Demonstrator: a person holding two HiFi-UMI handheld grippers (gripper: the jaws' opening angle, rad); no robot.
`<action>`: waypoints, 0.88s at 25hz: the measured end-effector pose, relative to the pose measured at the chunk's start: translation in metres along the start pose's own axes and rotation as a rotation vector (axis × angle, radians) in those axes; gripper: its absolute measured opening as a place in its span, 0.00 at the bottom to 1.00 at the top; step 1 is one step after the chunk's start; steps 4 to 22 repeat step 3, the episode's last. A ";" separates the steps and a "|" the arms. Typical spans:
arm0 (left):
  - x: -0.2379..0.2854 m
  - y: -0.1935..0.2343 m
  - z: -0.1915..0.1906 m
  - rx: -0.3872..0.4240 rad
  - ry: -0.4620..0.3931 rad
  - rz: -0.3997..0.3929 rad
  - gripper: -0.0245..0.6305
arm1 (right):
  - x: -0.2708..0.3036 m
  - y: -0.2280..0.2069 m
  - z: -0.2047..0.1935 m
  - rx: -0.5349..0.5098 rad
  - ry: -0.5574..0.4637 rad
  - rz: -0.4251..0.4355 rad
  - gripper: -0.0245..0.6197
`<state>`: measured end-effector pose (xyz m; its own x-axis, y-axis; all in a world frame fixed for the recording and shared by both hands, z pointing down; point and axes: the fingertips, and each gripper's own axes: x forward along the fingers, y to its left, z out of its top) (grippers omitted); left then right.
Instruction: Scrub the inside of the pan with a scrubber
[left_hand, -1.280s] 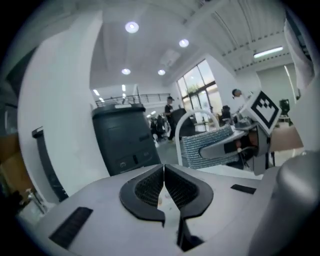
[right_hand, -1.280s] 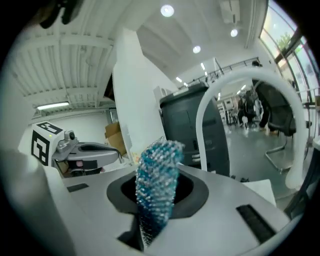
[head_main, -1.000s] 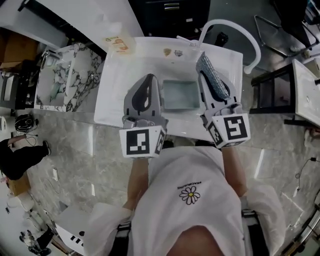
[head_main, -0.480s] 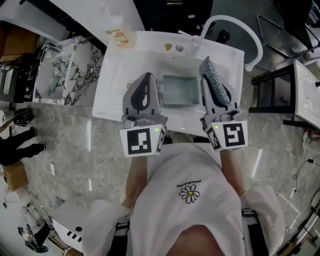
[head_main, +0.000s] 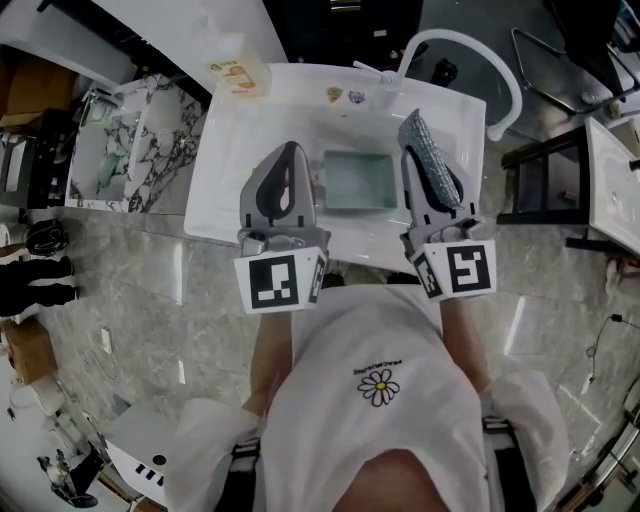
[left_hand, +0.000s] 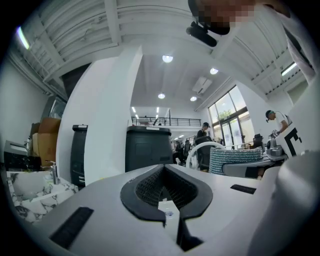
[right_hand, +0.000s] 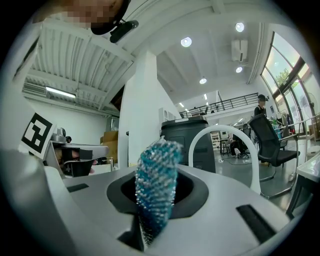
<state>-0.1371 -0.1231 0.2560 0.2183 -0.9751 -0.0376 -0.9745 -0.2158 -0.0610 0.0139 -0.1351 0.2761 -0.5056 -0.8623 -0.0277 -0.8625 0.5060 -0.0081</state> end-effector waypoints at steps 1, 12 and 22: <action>0.000 -0.001 0.000 0.001 -0.001 -0.002 0.06 | 0.000 0.000 0.000 0.000 0.001 0.003 0.13; 0.000 -0.002 0.000 0.007 -0.002 -0.003 0.06 | -0.001 0.001 -0.001 0.001 0.005 0.007 0.13; 0.000 -0.002 0.000 0.007 -0.002 -0.003 0.06 | -0.001 0.001 -0.001 0.001 0.005 0.007 0.13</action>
